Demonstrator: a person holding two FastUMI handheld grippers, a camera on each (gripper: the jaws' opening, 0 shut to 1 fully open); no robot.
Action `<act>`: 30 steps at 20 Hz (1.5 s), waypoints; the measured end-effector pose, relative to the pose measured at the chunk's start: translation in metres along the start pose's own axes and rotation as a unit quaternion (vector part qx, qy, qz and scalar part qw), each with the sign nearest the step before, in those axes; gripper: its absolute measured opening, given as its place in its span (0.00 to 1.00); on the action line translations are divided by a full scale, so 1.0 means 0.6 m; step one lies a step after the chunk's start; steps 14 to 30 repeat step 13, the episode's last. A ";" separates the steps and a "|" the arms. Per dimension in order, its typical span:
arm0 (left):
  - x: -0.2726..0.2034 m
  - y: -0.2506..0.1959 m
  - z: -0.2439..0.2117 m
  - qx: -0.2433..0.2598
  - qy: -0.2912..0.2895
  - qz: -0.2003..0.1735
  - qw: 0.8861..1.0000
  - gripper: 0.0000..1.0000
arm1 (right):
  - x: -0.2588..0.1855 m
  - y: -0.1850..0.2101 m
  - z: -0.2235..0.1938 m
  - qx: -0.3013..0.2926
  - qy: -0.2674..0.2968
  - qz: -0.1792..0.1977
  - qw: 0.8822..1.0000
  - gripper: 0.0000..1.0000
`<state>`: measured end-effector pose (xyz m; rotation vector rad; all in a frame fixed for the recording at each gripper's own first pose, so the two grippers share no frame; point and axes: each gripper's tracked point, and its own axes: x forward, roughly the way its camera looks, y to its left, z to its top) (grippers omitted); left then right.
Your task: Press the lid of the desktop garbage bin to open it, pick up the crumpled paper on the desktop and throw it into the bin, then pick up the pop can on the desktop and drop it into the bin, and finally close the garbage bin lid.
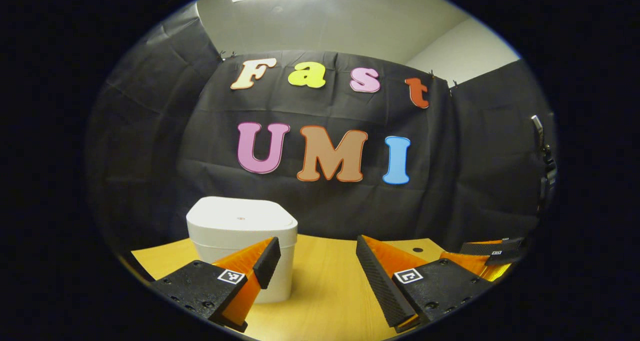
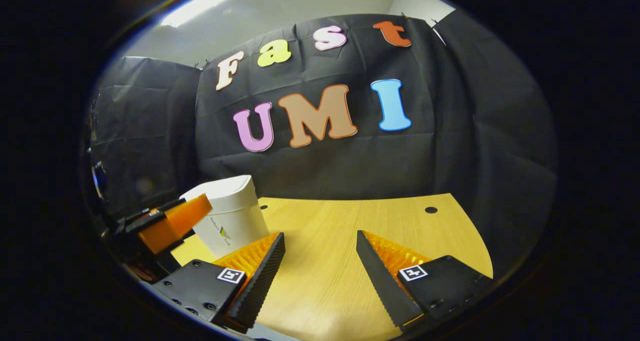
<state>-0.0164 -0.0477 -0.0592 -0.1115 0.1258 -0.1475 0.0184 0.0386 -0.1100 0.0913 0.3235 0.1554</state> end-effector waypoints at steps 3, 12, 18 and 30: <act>0.006 -0.001 0.002 -0.001 0.004 0.002 1.000 0.92 | -0.004 -0.011 0.014 -0.004 -0.016 -0.013 1.000 0.95; 0.017 0.026 0.008 0.019 0.002 0.013 1.000 0.92 | -0.019 -0.032 0.033 0.003 -0.037 -0.037 0.999 0.95; 0.018 0.030 0.007 0.017 0.003 0.015 1.000 0.92 | -0.020 -0.032 0.033 0.004 -0.039 -0.038 0.999 0.96; 0.018 0.030 0.007 0.017 0.003 0.015 1.000 0.92 | -0.020 -0.032 0.033 0.004 -0.039 -0.038 0.999 0.96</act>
